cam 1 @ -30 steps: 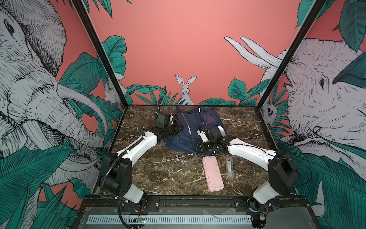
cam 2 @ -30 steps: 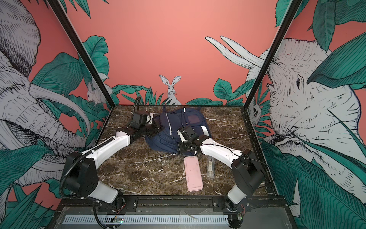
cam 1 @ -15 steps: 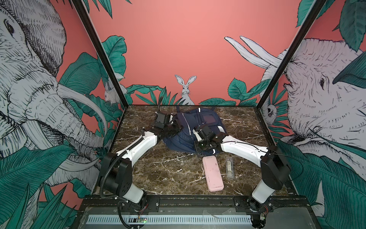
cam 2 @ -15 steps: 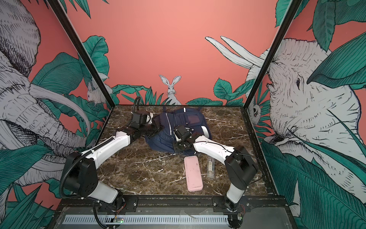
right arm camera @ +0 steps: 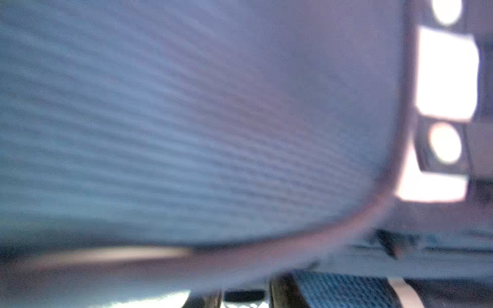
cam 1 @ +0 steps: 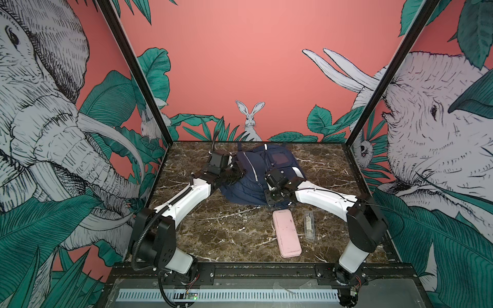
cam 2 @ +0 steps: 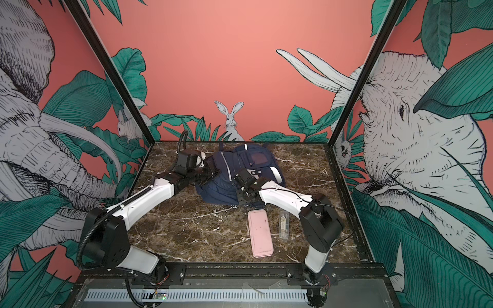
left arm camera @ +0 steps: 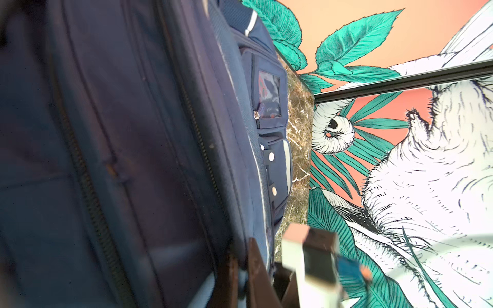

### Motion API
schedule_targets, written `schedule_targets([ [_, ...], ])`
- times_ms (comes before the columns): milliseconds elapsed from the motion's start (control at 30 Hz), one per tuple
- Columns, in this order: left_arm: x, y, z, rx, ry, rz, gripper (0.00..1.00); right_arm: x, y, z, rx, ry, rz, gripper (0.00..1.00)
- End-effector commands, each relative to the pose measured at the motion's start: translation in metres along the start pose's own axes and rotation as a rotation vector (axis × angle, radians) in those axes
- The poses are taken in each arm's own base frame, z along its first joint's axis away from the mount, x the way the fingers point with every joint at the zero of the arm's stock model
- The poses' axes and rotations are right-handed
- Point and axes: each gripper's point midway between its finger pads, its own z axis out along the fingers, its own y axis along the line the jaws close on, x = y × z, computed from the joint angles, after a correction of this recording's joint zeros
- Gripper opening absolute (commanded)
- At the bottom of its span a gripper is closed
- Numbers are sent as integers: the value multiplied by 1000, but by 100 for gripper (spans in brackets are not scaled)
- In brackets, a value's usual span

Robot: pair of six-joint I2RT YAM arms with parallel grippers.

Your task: Pack the student bag

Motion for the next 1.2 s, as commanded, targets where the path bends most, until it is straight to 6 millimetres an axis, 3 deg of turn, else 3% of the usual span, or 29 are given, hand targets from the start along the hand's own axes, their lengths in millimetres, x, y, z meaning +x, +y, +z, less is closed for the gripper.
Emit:
schedule_targets([
  [0,-22,-33,-31,107,-113,68,0,-19,-10,-5,-43,-65,75,29],
  [200,-8,-18,-28,96,-81,33,0,-34,-33,9,-51,-79,138,29],
  [333,3,-7,-24,84,-69,11,0,-61,-49,16,-94,-122,173,30],
  [467,10,-15,-13,109,-43,12,1,-84,-51,6,-121,-148,141,29],
  [600,5,-35,-7,143,-44,36,1,-80,-38,-18,-122,-195,103,29],
  [767,-4,-47,-5,161,-54,55,2,-68,-39,-37,-126,-269,120,29],
  [1167,-8,-53,-1,164,-51,61,2,-62,-14,-30,-209,-259,110,31],
])
